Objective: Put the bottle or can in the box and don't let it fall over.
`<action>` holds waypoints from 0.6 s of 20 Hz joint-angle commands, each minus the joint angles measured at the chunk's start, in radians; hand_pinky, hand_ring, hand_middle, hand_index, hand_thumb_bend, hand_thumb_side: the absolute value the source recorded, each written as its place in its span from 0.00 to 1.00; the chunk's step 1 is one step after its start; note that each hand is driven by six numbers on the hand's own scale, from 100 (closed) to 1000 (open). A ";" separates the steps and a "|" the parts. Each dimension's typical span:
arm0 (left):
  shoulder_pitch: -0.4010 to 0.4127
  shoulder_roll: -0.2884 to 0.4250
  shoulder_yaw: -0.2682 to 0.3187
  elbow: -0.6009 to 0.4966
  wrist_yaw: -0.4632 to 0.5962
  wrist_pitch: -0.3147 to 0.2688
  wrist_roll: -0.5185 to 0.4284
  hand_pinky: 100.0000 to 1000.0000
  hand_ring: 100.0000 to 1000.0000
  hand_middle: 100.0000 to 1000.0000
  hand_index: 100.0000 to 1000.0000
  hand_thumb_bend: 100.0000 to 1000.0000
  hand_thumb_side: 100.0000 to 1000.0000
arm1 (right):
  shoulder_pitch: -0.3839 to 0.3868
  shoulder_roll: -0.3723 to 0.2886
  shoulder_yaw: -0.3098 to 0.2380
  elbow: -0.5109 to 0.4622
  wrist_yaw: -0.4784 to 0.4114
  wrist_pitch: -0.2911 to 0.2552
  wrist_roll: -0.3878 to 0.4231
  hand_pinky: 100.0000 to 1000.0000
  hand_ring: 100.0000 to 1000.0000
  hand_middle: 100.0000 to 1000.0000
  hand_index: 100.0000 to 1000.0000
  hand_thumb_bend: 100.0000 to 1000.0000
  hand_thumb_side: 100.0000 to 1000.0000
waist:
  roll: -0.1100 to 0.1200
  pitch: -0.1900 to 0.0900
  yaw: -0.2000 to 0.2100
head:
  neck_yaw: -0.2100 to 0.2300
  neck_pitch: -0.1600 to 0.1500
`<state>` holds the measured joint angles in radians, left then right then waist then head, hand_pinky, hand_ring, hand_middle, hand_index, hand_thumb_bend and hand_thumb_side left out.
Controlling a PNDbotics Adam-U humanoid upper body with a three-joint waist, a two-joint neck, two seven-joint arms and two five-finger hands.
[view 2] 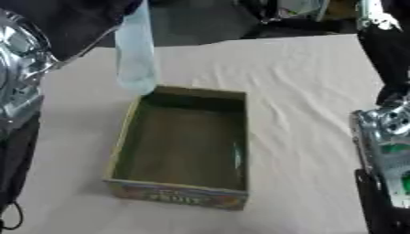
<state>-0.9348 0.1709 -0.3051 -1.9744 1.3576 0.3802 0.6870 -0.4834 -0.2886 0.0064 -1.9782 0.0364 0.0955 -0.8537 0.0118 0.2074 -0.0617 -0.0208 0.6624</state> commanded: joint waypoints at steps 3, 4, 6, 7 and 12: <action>-0.002 -0.023 -0.027 -0.025 0.006 0.038 0.006 0.00 0.00 0.19 0.99 0.80 1.00 | -0.015 -0.009 -0.007 -0.022 -0.008 0.003 -0.004 0.82 0.57 0.78 0.78 0.64 0.09 | 0.000 -0.021 -0.002 | 0.000 0.011; 0.001 -0.028 -0.034 -0.025 0.008 0.045 0.006 0.00 0.00 0.19 0.99 0.79 1.00 | -0.016 -0.009 -0.006 -0.022 -0.008 0.003 -0.004 0.82 0.57 0.78 0.78 0.64 0.09 | 0.001 -0.020 -0.002 | 0.002 0.012; 0.008 -0.035 -0.046 -0.026 0.011 0.058 0.005 0.00 0.00 0.18 0.99 0.79 1.00 | -0.016 -0.008 -0.007 -0.022 -0.009 0.003 -0.004 0.82 0.57 0.78 0.78 0.64 0.09 | 0.002 -0.020 -0.003 | 0.003 0.013; 0.014 -0.039 -0.051 -0.025 0.013 0.064 0.005 0.00 0.00 0.18 0.99 0.78 1.00 | -0.017 -0.008 -0.007 -0.022 -0.008 0.003 -0.005 0.82 0.57 0.78 0.78 0.64 0.09 | 0.002 -0.020 -0.003 | 0.002 0.012; 0.060 -0.048 -0.083 -0.010 0.017 0.095 0.007 0.00 0.00 0.17 0.96 0.75 1.00 | -0.017 -0.010 -0.013 -0.022 -0.008 0.003 -0.010 0.82 0.57 0.78 0.78 0.64 0.09 | 0.006 -0.019 0.001 | -0.003 0.009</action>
<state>-0.8626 0.1298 -0.3845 -1.9761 1.3705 0.4311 0.6605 -0.4842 -0.2860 0.0026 -1.9782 0.0310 0.0988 -0.8581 0.0201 0.2074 -0.0607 -0.0205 0.6752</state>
